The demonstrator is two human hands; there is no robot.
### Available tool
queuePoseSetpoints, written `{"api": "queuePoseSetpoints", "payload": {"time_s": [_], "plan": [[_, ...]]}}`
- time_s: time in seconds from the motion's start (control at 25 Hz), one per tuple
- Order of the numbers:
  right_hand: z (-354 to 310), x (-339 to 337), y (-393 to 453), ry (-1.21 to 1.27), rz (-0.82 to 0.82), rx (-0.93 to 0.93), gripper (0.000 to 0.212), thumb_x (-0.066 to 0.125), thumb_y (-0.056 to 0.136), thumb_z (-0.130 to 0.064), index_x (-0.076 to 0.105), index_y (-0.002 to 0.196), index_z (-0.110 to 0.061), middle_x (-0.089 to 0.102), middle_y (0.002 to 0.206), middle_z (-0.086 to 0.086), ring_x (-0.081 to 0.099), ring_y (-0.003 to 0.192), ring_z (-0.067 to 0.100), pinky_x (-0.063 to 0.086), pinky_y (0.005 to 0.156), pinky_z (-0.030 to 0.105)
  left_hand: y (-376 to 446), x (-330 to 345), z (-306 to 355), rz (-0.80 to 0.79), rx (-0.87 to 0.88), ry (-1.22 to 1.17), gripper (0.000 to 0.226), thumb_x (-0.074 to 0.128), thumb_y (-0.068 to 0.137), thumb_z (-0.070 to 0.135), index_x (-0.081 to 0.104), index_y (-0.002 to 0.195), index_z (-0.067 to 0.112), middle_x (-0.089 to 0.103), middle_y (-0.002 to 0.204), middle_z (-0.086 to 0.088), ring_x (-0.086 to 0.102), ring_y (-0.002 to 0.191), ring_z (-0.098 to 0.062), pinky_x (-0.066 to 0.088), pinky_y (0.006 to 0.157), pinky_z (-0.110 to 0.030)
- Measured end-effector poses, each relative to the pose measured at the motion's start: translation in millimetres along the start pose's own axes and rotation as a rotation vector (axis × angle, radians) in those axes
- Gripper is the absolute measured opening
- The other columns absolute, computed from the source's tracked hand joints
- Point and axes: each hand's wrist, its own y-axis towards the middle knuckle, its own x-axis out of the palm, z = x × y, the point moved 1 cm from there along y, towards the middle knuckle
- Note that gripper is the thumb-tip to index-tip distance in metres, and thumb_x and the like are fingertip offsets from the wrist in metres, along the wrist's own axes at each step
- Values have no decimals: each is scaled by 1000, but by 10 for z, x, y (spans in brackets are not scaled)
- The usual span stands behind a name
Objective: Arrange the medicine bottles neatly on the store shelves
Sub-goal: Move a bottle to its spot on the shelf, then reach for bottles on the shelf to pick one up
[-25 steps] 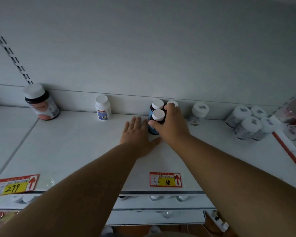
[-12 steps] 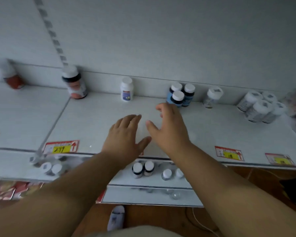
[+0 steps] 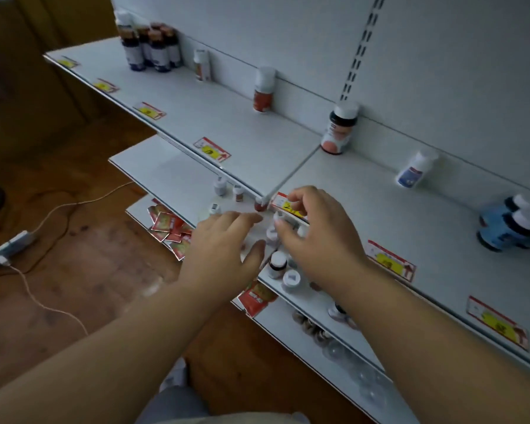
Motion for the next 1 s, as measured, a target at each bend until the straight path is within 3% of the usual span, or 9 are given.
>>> {"api": "queuePoseSetpoints", "payload": {"time_s": [0.12, 0.28, 0.44, 0.6, 0.84, 1.0], "plan": [[-381, 579, 338, -19, -40, -26, 24, 62, 92, -36, 58, 113, -25, 47, 118, -8, 52, 99, 10, 51, 85, 31, 0, -195, -709, -22, -63, 2, 39, 54, 85, 40, 63, 120, 25, 64, 112, 2, 59, 103, -22, 46, 87, -38], [-979, 1454, 815, 48, -114, 61, 19, 66, 90, -35, 54, 104, -30, 45, 111, -9, 53, 96, 10, 50, 85, 32, 170, -453, -1770, -79, -106, 41, 45, 44, 84, 43, 61, 120, 21, 64, 106, 0, 61, 100, -27, 49, 84, -43], [-1211, 1925, 1271, 60, -161, 128, 27, 66, 91, -36, 52, 113, -29, 45, 109, -12, 52, 98, 5, 50, 81, 24, 490, -537, -2350, -95, -135, 1, 43, 48, 86, 42, 58, 123, 23, 62, 113, 0, 60, 106, -26, 48, 89, -47], [-982, 2580, 1814, 56, -162, 142, 32, 67, 91, -37, 53, 117, -26, 51, 112, -9, 53, 101, 6, 45, 74, 13, 897, -156, -2937, -134, -163, -16, 45, 56, 89, 36, 53, 133, 25, 58, 127, -2, 55, 115, -26, 44, 93, -41], [-145, 3759, 2656, 35, -193, 293, 36, 69, 88, -36, 49, 117, -27, 51, 122, 0, 54, 103, 12, 53, 87, 35, 1422, 851, -3810, -144, -355, -209, 54, 58, 91, 38, 42, 142, 29, 49, 140, -1, 49, 125, -22, 41, 98, -35], [442, 4506, 3203, -74, -188, 401, 44, 68, 89, -37, 46, 125, -23, 46, 128, -1, 53, 110, 13, 44, 85, 21, 1803, 1743, -4371, -163, -410, -455, 56, 58, 90, 43, 38, 142, 34, 45, 142, 4, 48, 125, -16, 46, 98, -36]]}}
